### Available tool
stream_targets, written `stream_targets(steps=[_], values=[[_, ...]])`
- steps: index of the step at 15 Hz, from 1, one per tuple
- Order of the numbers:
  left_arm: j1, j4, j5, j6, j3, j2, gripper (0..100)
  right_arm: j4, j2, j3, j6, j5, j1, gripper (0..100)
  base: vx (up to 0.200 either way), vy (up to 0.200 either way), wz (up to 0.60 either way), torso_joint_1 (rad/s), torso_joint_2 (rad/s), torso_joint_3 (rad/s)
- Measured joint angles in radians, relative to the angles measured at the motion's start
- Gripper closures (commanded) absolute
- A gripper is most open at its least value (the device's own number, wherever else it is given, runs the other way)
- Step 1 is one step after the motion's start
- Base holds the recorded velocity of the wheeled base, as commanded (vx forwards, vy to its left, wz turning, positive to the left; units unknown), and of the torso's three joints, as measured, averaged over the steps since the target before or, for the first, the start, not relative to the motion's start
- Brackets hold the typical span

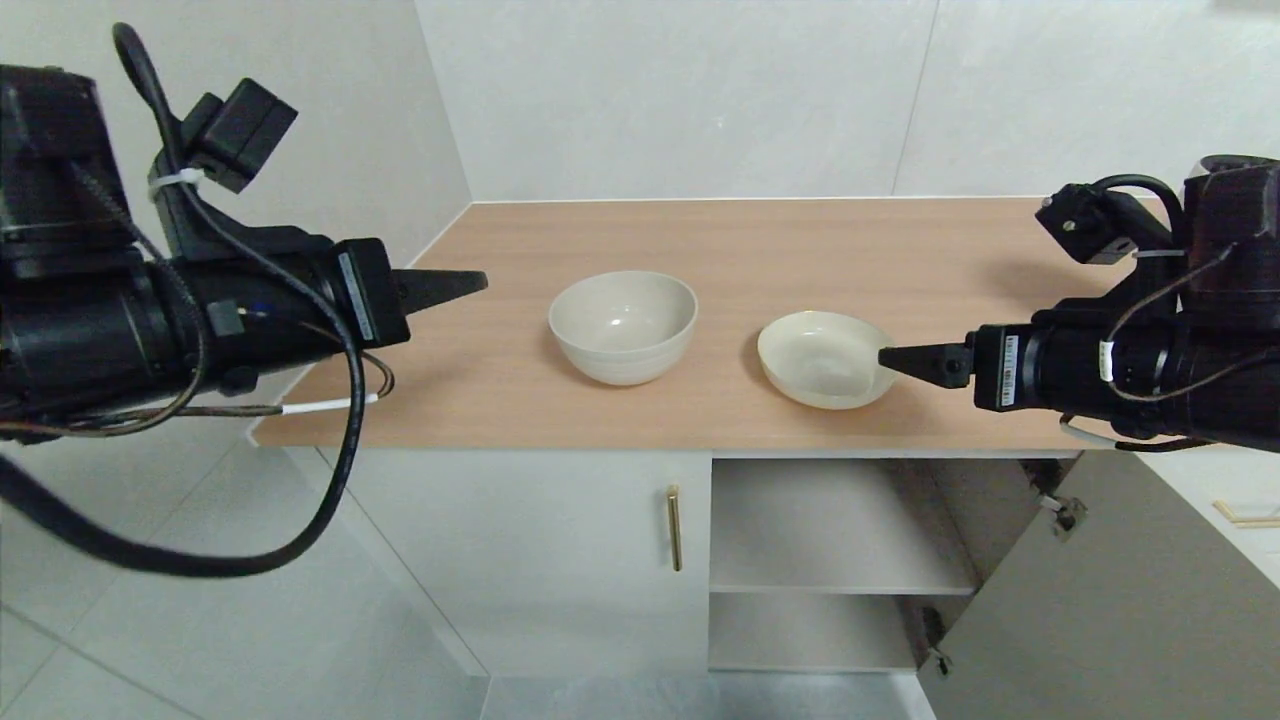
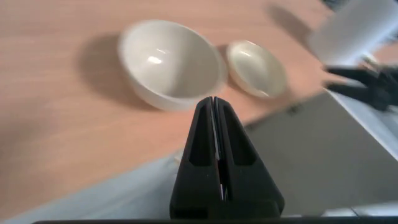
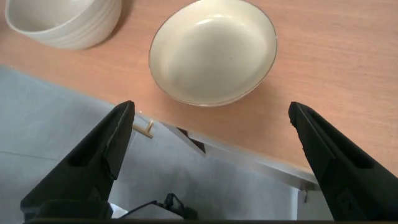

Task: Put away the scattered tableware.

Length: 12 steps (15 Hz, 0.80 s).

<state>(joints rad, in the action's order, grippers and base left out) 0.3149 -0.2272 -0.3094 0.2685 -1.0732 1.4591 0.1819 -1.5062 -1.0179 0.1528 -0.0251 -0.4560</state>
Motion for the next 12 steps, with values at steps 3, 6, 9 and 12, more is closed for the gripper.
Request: stream_targets(steps=[3, 6, 9, 12], values=[[0.019, 0.061, 0.05, -0.006, -0.13, 0.076, 0, 0.0, -0.02, -0.006, 0.002, -0.011, 0.001, 0, 0.0, 0.0, 0.0, 0.0, 0.0, 0.0], [0.026, 0.091, 0.059, -0.006, -0.191, 0.137, 0, 0.007, -0.046, -0.01, 0.001, -0.062, 0.001, 0, 0.0, 0.0, 0.0, 0.0, 0.0, 0.0], [0.029, 0.084, 0.189, -0.005, -0.231, 0.189, 0, 0.039, -0.062, -0.013, 0.002, -0.095, 0.001, 0, 0.0, 0.0, 0.0, 0.0, 0.0, 0.0], [0.067, 0.084, 0.424, -0.006, -0.273, 0.254, 0, 0.049, -0.067, -0.021, 0.004, -0.162, 0.001, 0, 0.0, 0.0, 0.0, 0.0, 0.0, 0.0]])
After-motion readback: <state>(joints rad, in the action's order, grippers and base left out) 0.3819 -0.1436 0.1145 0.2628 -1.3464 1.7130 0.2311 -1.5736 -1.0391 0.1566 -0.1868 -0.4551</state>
